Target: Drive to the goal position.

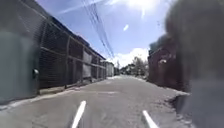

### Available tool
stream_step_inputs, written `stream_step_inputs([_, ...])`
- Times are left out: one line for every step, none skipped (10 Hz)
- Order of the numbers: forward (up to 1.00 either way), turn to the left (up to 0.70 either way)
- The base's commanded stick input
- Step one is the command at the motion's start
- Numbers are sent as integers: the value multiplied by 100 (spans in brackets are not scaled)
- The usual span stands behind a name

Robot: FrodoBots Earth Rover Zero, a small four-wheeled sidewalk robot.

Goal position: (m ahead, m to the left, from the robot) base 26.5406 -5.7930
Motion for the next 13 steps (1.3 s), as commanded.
stream_step_inputs([100,16])
stream_step_inputs([100,12])
stream_step_inputs([100,17])
stream_step_inputs([100,12])
stream_step_inputs([100,16])
stream_step_inputs([100,24])
stream_step_inputs([100,16])
stream_step_inputs([100,-38])
stream_step_inputs([100,-40])
stream_step_inputs([100,-40])
stream_step_inputs([100,-40])
stream_step_inputs([100,-40])
stream_step_inputs([100,-40])
